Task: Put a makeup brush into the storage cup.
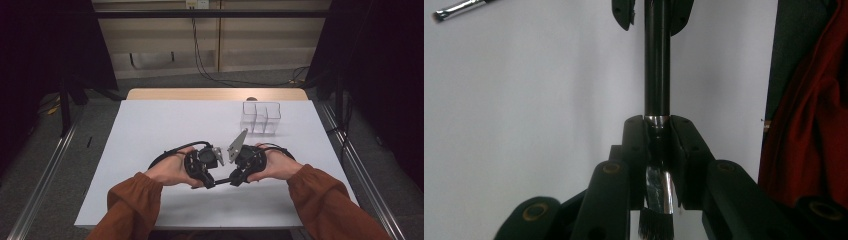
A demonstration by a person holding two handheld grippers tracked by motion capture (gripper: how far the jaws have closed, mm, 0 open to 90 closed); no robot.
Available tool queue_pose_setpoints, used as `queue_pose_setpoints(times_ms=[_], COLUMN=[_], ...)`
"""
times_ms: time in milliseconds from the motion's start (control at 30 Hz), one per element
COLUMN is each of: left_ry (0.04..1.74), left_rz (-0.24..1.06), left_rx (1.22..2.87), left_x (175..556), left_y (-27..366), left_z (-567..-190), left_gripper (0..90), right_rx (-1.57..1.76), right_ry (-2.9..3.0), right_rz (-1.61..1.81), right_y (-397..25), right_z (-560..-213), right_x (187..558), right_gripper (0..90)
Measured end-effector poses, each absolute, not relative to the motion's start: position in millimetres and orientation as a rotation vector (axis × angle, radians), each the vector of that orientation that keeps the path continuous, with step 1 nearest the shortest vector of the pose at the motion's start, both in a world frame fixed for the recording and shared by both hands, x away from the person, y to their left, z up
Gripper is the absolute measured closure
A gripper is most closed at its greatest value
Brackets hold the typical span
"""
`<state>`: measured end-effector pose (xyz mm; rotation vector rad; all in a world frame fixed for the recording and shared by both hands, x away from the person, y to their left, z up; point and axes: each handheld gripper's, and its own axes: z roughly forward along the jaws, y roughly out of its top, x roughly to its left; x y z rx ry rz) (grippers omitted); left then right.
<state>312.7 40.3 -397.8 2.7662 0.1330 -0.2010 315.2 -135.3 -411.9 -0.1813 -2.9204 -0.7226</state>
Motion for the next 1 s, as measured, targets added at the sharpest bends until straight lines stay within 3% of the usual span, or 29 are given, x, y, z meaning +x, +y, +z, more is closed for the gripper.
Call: queue_pose_setpoints(times_ms=[700,1000], left_ry=[0.113,0.183], left_rz=[-0.198,-0.148], left_rx=[2.717,2.635], left_x=[315.1,317.2], left_y=[47.4,56.2], left_z=[-399.4,-406.0], left_gripper=[76.3,54.8], right_rx=[-0.116,-0.126], right_ry=[-2.895,-2.888], right_rz=[-0.750,-0.755], right_y=[-134.5,-135.1], right_z=[-413.8,-413.6], right_x=[314.0,313.8], right_gripper=[80.5,80.5])
